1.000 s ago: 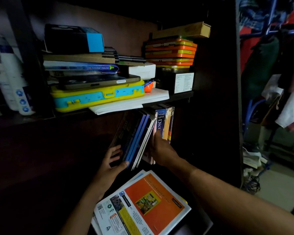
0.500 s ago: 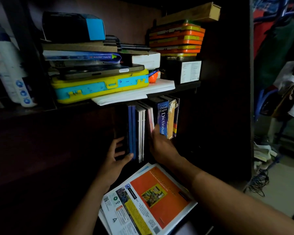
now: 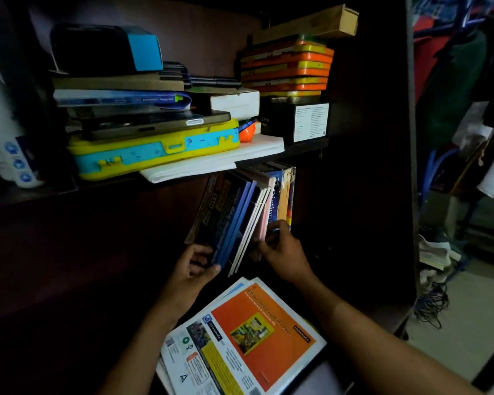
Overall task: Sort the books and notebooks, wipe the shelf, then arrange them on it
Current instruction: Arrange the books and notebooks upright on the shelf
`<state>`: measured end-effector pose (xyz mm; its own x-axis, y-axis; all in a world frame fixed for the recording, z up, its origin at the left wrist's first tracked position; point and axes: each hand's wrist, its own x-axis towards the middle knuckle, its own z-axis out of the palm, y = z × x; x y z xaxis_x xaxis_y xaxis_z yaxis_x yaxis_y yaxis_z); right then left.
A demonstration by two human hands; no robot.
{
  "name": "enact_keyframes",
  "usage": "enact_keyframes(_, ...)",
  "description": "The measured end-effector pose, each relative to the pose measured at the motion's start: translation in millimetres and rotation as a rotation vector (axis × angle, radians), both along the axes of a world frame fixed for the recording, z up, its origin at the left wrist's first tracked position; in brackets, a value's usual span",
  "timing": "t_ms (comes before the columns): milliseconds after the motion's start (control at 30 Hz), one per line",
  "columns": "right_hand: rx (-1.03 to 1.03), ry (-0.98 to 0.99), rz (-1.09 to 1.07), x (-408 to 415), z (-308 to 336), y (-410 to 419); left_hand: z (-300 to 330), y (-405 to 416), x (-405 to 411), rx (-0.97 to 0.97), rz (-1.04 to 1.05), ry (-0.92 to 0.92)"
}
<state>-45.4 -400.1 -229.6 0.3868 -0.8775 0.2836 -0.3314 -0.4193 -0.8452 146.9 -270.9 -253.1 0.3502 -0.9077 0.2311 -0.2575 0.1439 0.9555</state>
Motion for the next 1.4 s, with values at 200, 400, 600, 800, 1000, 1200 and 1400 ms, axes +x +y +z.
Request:
enact_keyframes(200, 0.118, -0.150, 0.133, -53, -11, 38, 5, 9, -10, 0.258, -0.245, -0.527)
enact_keyframes(400, 0.023, -0.199, 0.030, -89, -6, 88, 14, 18, -14, 0.188, -0.229, -0.250)
enact_keyframes(600, -0.104, 0.050, 0.122, -87, -5, 94, 27, 17, -15, -0.174, -0.074, 0.214)
enact_keyframes(800, -0.210, -0.038, 0.055, -88, -10, 91, 39, 13, -46, -0.274, -0.088, 0.109)
enact_keyframes(1000, -0.168, -0.402, -0.480, -100, -9, 83, 6, 4, -32, -0.150, 0.104, -0.313)
enact_keyframes(1200, -0.195, -0.254, -0.245, -95, -13, 79, 4, 1, -29, 0.009, 0.055, -0.042)
enact_keyframes(1400, -0.240, -0.222, -0.113, -89, -11, 80, 3, -5, -17, -0.027, 0.105, 0.200)
